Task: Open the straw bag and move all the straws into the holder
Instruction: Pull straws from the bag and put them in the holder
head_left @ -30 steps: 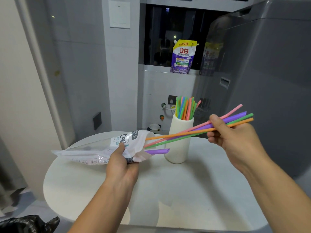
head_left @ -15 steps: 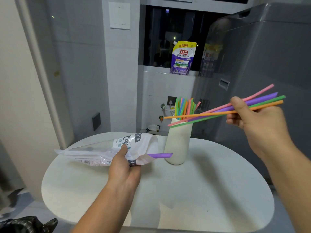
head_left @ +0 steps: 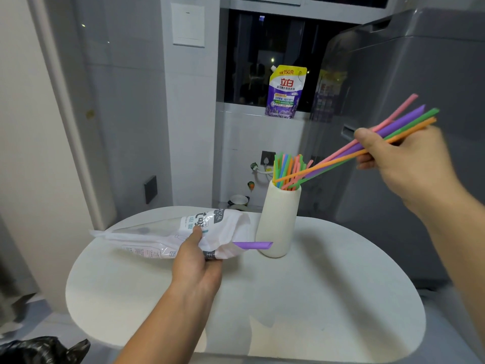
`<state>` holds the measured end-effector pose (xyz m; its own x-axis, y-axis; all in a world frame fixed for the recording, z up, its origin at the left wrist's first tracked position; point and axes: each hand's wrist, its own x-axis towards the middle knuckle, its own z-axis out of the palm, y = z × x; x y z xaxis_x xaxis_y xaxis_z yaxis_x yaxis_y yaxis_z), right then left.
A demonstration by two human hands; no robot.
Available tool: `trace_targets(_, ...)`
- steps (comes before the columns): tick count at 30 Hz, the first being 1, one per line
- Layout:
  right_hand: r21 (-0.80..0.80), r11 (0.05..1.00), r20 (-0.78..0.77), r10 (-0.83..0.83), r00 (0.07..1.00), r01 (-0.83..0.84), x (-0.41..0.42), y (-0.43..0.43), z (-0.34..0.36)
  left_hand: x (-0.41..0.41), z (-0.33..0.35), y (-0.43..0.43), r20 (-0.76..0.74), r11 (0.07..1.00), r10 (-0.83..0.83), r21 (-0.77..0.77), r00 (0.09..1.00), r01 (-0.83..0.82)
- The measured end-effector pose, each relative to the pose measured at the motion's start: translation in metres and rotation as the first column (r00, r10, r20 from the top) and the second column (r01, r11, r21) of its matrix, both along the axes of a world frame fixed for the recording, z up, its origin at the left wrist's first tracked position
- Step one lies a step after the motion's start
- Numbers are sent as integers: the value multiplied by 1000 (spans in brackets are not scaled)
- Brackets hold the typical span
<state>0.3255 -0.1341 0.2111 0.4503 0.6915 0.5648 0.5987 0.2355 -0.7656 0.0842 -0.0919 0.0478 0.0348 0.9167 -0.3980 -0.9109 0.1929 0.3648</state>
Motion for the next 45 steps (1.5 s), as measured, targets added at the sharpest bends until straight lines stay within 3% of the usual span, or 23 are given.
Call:
trace_targets(10, -54, 996, -12, -65, 998, 64, 2, 15, 6, 1, 6, -3, -19, 1000, -5, -6, 1000, 5)
trace_targets(30, -71, 992, 125, -97, 987, 107, -11, 27, 5, 0, 5, -3, -54, 1000, -14, 15, 998, 15)
trace_targets(45, -61, 990, 79, -126, 989, 131, -5, 26, 3, -2, -3, 1, -33, 1000, -1, 28, 999, 2)
